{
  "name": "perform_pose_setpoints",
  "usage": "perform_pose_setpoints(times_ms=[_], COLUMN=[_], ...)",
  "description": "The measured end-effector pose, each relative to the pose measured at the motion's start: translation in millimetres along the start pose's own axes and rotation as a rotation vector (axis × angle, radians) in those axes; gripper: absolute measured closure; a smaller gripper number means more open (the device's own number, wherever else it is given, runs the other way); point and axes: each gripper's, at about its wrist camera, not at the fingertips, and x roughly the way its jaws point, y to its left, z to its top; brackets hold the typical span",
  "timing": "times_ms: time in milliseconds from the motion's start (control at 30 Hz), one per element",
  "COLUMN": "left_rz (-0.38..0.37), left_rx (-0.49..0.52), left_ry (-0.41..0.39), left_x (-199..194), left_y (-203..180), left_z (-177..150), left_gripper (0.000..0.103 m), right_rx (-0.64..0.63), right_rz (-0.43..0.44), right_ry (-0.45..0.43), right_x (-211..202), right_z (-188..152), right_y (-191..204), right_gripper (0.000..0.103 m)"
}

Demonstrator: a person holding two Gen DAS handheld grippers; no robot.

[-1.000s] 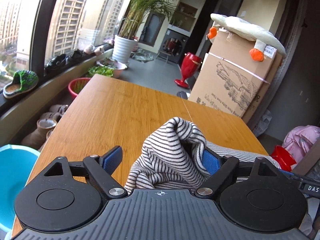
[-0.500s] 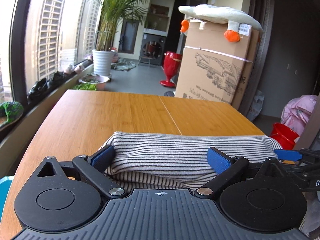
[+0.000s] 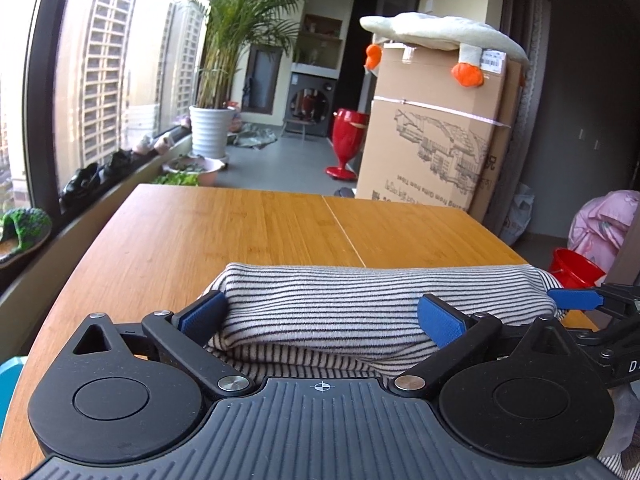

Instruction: Fold clothes

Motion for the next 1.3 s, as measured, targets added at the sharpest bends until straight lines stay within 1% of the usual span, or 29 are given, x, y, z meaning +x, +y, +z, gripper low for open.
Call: perform_pose_setpoints(times_ms=[167, 367, 700, 1300], left_rz=[0.015, 0.012, 0.002, 0.0], left_rx=[0.004, 0.0, -0.013, -0.016], left_ry=[-0.002, -0.01, -0.021, -0.022], left_x=[7.2, 6.0, 2.4, 1.9], left_y=[-0.9, 1.3, 5.2, 4.3], left_z=[3.6, 3.4, 3.1, 3.0], left_gripper=[0.0, 0.0, 0.0, 0.0], right_rx=[-0.055, -0.047, -0.029, -0.029], right_rz=[-0.04, -0.06, -0.058, -0.057], right_ry=[0.015, -0.003, -0.012, -0.005], right_x=[10.7, 6.7, 8.0, 9.9], right_z=[5.4, 2.7, -0.4, 0.2], right_y=[5.7, 8.0, 2.1, 11.8], right_gripper=[0.0, 0.0, 0.0, 0.0])
